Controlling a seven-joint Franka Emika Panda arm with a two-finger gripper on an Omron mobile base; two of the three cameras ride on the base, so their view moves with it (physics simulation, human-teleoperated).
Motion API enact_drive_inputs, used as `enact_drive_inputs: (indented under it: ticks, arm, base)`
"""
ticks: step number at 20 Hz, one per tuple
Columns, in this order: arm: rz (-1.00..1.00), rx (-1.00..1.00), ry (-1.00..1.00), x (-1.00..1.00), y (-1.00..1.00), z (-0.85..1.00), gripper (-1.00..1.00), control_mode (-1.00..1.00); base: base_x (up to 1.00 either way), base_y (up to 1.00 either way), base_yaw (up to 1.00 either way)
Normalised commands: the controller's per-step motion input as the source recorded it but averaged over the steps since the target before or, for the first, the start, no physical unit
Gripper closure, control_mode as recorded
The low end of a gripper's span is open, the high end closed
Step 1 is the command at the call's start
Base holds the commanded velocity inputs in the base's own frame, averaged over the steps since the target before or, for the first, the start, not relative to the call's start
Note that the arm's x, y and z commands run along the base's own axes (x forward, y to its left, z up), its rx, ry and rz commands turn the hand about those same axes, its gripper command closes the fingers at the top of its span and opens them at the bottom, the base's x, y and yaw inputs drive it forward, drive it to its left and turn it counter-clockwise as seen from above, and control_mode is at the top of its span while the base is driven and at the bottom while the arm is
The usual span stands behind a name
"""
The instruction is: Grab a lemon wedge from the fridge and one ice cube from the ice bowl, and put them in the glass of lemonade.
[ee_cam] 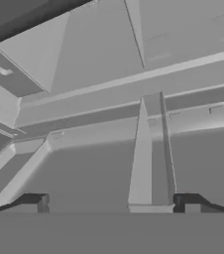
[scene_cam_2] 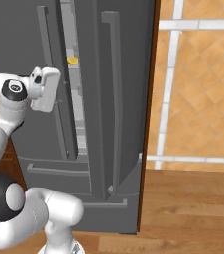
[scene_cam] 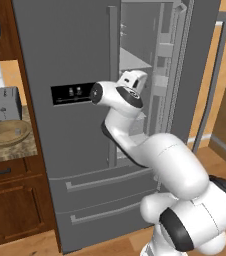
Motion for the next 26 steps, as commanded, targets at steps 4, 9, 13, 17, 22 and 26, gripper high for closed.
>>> enact_drive_inputs:
  ticks: [4, 9, 13, 17, 22, 26]
  arm:
    - [-0.12, -0.01, 0.08, 0.2, -0.44, 0.05, -1.0, -1.0]
    - [-0.19, 0.0, 0.07, -0.05, -0.6, -0.02, -1.0, -1.0]
    - [-0.21, 0.0, 0.02, -0.23, -0.76, -0.07, -1.0, -1.0]
    - [-0.21, 0.0, 0.0, -0.68, -0.85, -0.15, -1.0, -1.0]
    - [-0.17, 0.0, 0.0, -0.57, -0.9, -0.01, -1.0, -1.0]
    - [-0.09, 0.0, 0.01, -0.29, -0.9, 0.0, -1.0, -1.0]
  base:
    - [0.0, 0.0, 0.0]
    - [0.0, 0.0, 0.0]
    - [0.0, 0.0, 0.0]
    - [0.0, 0.0, 0.0]
    - [0.0, 0.0, 0.0]
    - [0.0, 0.0, 0.0]
